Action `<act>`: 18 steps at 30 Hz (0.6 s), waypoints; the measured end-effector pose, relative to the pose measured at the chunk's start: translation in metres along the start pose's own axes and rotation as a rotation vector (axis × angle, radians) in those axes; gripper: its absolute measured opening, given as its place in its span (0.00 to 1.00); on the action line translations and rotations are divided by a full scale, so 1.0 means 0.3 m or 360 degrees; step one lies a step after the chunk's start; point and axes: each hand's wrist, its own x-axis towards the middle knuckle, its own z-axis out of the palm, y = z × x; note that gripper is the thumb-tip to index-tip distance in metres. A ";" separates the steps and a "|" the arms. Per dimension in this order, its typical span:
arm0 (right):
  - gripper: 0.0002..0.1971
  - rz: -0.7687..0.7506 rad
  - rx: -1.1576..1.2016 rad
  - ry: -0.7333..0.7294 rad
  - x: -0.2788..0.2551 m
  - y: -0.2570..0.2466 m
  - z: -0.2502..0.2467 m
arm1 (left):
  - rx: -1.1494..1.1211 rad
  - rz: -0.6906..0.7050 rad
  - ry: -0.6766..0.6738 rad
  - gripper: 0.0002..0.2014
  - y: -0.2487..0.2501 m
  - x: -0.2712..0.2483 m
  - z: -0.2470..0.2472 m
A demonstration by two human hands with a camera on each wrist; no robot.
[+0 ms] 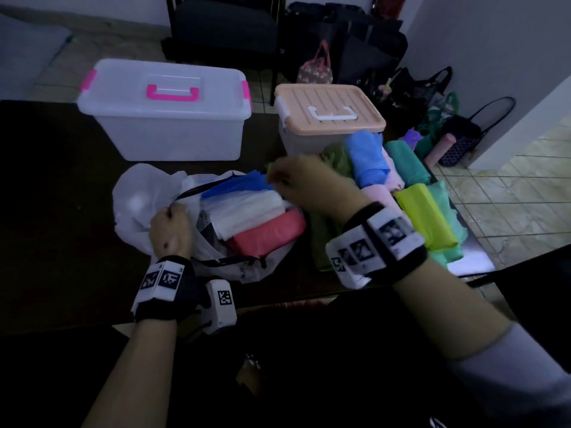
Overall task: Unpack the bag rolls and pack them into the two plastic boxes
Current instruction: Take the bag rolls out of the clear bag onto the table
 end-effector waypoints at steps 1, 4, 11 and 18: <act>0.14 -0.0071 -0.0110 -0.0134 0.004 -0.023 0.039 | -0.0008 -0.0006 -0.0007 0.20 -0.002 0.000 -0.002; 0.22 -0.0144 -0.0292 -0.0345 0.022 -0.067 0.134 | -0.0019 -0.0024 -0.0004 0.20 -0.008 0.001 -0.010; 0.30 -0.0006 -0.0589 -0.0498 0.089 -0.100 0.211 | -0.0114 -0.0146 -0.0002 0.18 -0.010 -0.003 -0.026; 0.38 0.0104 -0.0512 -0.0697 0.123 -0.071 0.225 | -0.0128 -0.0149 0.0032 0.17 -0.013 -0.008 -0.026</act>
